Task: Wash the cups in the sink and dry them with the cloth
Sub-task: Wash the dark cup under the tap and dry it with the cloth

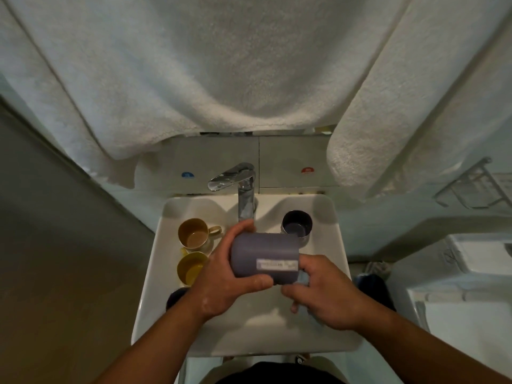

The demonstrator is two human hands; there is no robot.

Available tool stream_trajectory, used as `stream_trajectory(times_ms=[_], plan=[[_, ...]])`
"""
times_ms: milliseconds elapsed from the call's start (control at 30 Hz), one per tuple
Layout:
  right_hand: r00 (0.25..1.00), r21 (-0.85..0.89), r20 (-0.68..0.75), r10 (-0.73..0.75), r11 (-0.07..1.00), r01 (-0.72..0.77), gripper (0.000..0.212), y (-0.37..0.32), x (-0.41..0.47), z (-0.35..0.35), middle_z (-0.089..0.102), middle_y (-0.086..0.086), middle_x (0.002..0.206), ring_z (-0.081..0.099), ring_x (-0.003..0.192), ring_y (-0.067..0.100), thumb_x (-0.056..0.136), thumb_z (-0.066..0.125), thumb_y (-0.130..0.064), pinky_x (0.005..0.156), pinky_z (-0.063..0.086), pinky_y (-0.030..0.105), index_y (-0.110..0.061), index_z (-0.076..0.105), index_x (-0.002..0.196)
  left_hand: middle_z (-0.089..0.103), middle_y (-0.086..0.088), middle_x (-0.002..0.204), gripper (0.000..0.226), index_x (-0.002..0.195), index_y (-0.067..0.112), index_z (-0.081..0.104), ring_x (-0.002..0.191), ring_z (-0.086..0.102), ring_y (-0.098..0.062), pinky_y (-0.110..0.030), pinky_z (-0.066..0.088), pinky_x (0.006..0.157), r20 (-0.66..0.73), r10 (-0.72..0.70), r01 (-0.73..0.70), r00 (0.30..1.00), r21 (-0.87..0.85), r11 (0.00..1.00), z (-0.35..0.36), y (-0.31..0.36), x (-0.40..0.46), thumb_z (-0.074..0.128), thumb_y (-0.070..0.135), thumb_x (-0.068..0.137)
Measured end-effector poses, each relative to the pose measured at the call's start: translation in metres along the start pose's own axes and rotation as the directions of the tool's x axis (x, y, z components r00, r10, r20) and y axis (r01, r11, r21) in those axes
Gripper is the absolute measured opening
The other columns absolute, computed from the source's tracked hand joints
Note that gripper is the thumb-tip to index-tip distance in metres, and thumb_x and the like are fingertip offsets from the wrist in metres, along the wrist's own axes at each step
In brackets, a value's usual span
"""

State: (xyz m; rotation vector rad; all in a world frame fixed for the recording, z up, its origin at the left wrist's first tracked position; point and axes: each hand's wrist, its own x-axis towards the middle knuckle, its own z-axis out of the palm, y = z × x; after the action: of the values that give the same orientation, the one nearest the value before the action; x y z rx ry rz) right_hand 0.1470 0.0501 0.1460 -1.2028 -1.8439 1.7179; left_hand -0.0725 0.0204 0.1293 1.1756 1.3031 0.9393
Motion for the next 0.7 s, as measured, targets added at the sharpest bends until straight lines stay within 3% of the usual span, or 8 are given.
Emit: stream_trajectory(times_ms=[100, 200, 300, 367, 433, 500, 600, 700], plan=[[0.988, -0.457, 0.017, -0.156, 0.877, 0.146, 0.023, 0.007, -0.004, -0.011, 0.067, -0.021, 0.092, 0.063, 0.083, 0.001, 0.089, 0.061, -0.015, 0.07, 0.049, 0.02, -0.026, 0.068, 0.108, 0.066, -0.007, 0.127, 0.063, 0.132, 0.036, 0.054, 0.099, 0.073, -0.028, -0.046, 0.062, 0.078, 0.085, -0.35, 0.359, 0.933, -0.269, 0.894, 0.004, 0.008, -0.002, 0.072, 0.061, 0.077], [0.97, -0.619, 0.093, -0.224, 0.75, 0.232, 0.023, 0.015, -0.004, -0.007, 0.065, -0.012, 0.099, 0.059, 0.088, 0.005, 0.087, 0.057, -0.022, 0.075, 0.049, 0.028, -0.024, 0.065, 0.108, 0.072, -0.02, 0.113, 0.055, 0.126, 0.021, 0.061, 0.084, 0.073, -0.039, -0.039, 0.06, 0.064, 0.175, -0.494, 0.521, 0.852, -0.39, 0.759, 0.006, 0.01, -0.002, 0.065, 0.05, 0.08], [0.989, -0.497, 0.041, -0.145, 0.855, 0.146, 0.036, 0.016, -0.007, 0.002, 0.063, -0.022, 0.104, 0.059, 0.092, -0.002, 0.083, 0.06, -0.02, 0.079, 0.046, 0.019, -0.03, 0.066, 0.117, 0.069, -0.02, 0.12, 0.052, 0.124, 0.015, 0.063, 0.093, 0.073, -0.035, -0.04, 0.061, 0.068, 0.115, -0.427, 0.427, 0.897, -0.479, 0.767, 0.008, 0.006, -0.002, 0.077, 0.028, 0.076], [0.997, -0.258, -0.002, -0.071, 0.964, 0.068, 0.05, 0.009, -0.008, 0.006, 0.068, -0.023, 0.115, 0.065, 0.099, -0.001, 0.082, 0.067, -0.01, 0.08, 0.051, 0.018, -0.032, 0.065, 0.127, 0.07, -0.013, 0.118, 0.056, 0.124, 0.018, 0.061, 0.1, 0.073, -0.033, -0.042, 0.062, 0.073, 0.063, -0.34, 0.327, 0.938, -0.481, 0.813, 0.008, 0.003, -0.004, 0.087, 0.018, 0.075], [1.0, 0.048, 0.005, -0.002, 0.999, 0.002, 0.055, 0.001, -0.008, 0.006, 0.073, -0.017, 0.112, 0.07, 0.086, 0.005, 0.082, 0.073, 0.003, 0.066, 0.054, 0.021, -0.029, 0.065, 0.125, 0.07, -0.001, 0.118, 0.073, 0.13, 0.024, 0.054, 0.107, 0.071, -0.029, -0.042, 0.062, 0.078, 0.022, -0.205, 0.197, 0.979, -0.393, 0.898, 0.005, -0.001, -0.007, 0.091, 0.016, 0.067], [1.0, 0.167, -0.021, 0.02, 0.986, -0.017, 0.053, -0.002, -0.007, 0.004, 0.075, -0.015, 0.106, 0.069, 0.075, 0.006, 0.083, 0.073, 0.008, 0.058, 0.052, 0.02, -0.028, 0.065, 0.12, 0.064, 0.005, 0.127, 0.087, 0.137, 0.026, 0.046, 0.114, 0.068, -0.022, -0.037, 0.061, 0.082, 0.0, -0.072, 0.07, 0.997, -0.218, 0.973, 0.002, -0.003, -0.009, 0.093, 0.01, 0.066], [0.998, 0.113, -0.056, 0.021, 0.994, -0.015, 0.048, -0.004, -0.008, 0.001, 0.074, -0.011, 0.111, 0.071, 0.078, 0.015, 0.085, 0.073, 0.003, 0.058, 0.054, 0.025, -0.025, 0.066, 0.124, 0.053, 0.007, 0.139, 0.092, 0.14, 0.03, 0.042, 0.119, 0.065, -0.019, -0.037, 0.06, 0.086, 0.04, -0.009, 0.013, 0.999, -0.116, 0.993, 0.003, -0.002, -0.01, 0.093, 0.009, 0.066], [0.999, -0.152, -0.031, -0.037, 0.988, 0.032, 0.041, -0.002, -0.012, -0.006, 0.071, -0.026, 0.104, 0.069, 0.09, 0.004, 0.089, 0.072, -0.008, 0.069, 0.053, 0.017, -0.039, 0.068, 0.115, 0.058, 0.001, 0.135, 0.083, 0.139, 0.037, 0.045, 0.114, 0.068, -0.029, -0.043, 0.061, 0.082, 0.183, -0.141, 0.183, 0.973, -0.238, 0.954, 0.004, 0.0, -0.009, 0.088, 0.029, 0.068]])
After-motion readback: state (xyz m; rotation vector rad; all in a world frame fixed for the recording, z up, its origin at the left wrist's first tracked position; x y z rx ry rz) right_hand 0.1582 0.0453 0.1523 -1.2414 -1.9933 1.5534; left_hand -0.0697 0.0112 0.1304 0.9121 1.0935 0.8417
